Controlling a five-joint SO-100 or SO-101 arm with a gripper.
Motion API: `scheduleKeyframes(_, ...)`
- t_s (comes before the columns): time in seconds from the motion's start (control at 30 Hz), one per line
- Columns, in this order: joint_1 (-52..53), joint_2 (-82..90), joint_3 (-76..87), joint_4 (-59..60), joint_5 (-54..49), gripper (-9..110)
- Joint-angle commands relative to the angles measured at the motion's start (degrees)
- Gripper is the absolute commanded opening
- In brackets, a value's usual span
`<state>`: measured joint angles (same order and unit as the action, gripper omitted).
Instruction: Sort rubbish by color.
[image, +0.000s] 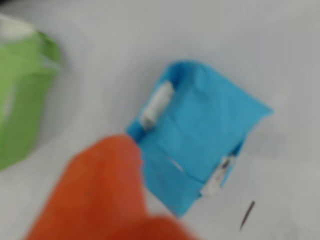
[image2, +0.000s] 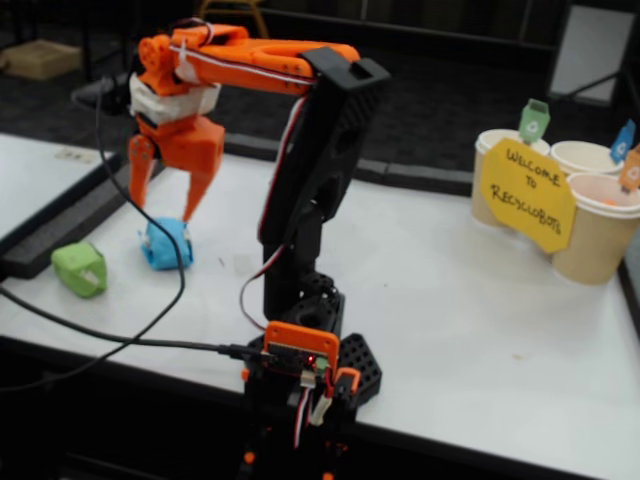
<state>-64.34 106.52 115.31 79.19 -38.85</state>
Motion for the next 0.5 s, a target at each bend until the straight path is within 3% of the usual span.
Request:
scheduleKeyframes(0.0, 1.67, 0.97, -6.15, 0.00, -5.89, 28)
scheduleKeyframes(0.47, 1.93, -5.80, -6.77, -3.08, -13.01, 31)
